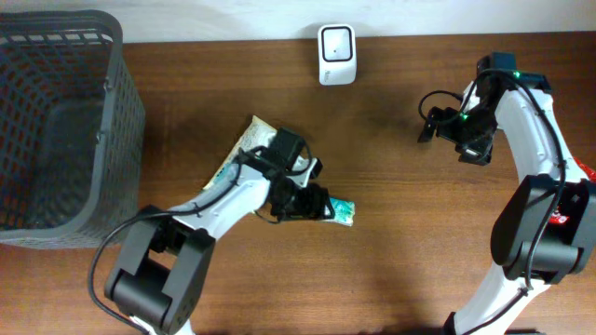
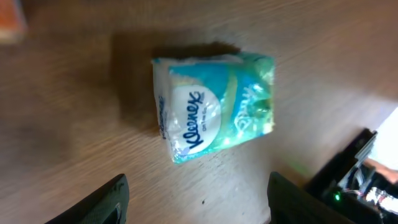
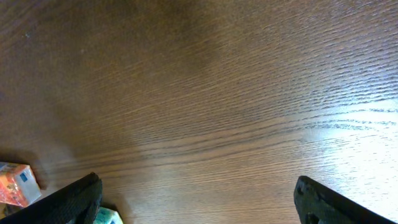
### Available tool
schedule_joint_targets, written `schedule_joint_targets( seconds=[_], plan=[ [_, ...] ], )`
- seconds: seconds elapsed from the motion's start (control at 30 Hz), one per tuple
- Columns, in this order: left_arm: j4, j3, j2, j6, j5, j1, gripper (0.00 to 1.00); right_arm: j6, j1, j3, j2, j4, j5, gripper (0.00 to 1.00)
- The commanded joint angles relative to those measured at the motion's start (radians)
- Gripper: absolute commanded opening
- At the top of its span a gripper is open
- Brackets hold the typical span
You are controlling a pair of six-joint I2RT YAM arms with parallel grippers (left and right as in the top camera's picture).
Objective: Scan the item barcode
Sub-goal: 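Grasp the teal tissue pack on the table with the left gripper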
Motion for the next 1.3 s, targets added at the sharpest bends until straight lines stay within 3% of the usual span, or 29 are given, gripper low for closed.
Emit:
schedule_joint_targets(
  seconds=[0.0,0.1,0.23,0.37,0.67,1.0,1.17,1.27],
  plan=[
    [0.068,-0.041,-0.011,-0.143,-0.077,-0.058,0.70,0.008,0.003,0.002,0.001,0.005,-0.007,0.98],
    [0.138,-0.056,-0.011,-0.148,-0.096,-0.102,0.64,0.008,0.003,0.002,0.001,0.011,-0.007,0.98],
    [0.140,-0.056,-0.011,-0.251,-0.221,-0.121,0.59,0.008,0.004,0.002,0.001,0.011,-0.007,0.98],
    [0.140,-0.056,-0.011,-0.257,-0.230,-0.122,0.56,0.008,0.004,0.002,0.001,0.011,-0.007,0.98],
    [0.166,-0.057,-0.011,-0.272,-0.267,-0.122,0.36,0.008,0.004,0.002,0.001,0.011,-0.007,0.98],
    [0.211,-0.057,0.010,-0.275,-0.262,-0.157,0.42,0.008,0.003,0.002,0.001,0.013,-0.007,0.98],
    [0.214,-0.056,0.028,-0.275,-0.262,-0.159,0.24,0.008,0.004,0.002,0.001,0.013,-0.007,0.98],
    [0.214,-0.049,0.028,-0.275,-0.251,-0.159,0.02,0.008,0.004,0.002,0.001,0.013,-0.007,0.98]
  ],
)
